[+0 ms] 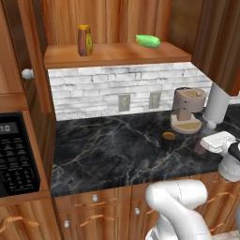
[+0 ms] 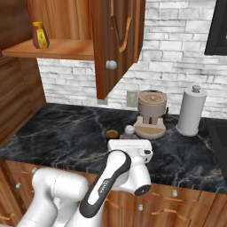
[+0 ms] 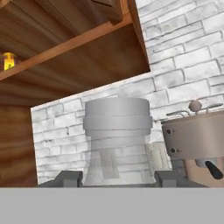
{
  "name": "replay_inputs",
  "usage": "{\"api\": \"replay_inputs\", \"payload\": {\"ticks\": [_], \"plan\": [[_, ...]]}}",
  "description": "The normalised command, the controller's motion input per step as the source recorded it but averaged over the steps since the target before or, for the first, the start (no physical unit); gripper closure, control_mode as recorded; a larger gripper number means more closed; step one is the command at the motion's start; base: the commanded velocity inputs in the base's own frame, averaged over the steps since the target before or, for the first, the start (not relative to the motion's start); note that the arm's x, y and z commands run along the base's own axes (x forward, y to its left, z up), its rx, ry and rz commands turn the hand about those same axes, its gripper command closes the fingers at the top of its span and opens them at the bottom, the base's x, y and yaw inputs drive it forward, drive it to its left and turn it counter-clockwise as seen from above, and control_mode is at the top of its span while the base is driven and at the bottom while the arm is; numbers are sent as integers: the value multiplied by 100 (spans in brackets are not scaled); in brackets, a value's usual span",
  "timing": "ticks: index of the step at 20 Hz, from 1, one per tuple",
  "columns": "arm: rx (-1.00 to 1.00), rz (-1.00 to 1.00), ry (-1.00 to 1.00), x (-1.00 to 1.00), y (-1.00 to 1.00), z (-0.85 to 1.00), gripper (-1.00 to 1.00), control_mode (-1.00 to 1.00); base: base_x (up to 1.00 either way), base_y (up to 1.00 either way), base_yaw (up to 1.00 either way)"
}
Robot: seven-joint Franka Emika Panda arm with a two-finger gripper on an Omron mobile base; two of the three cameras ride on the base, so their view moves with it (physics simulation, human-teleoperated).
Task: Pick the cinnamon and honey bottle from the cabinet and place them next to the mug.
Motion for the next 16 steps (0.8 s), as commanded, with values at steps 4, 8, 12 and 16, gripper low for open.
{"api": "replay_inputs", "payload": {"ticks": [4,8,12,16], "plan": [[-10,0,0,31,52,0,100,-100,0,0,0],[-5,0,0,29,40,0,100,-100,0,0,0],[0,1,0,14,0,-2,100,-100,0,0,0],[0,2,0,29,0,-19,100,-100,0,0,0]]}}
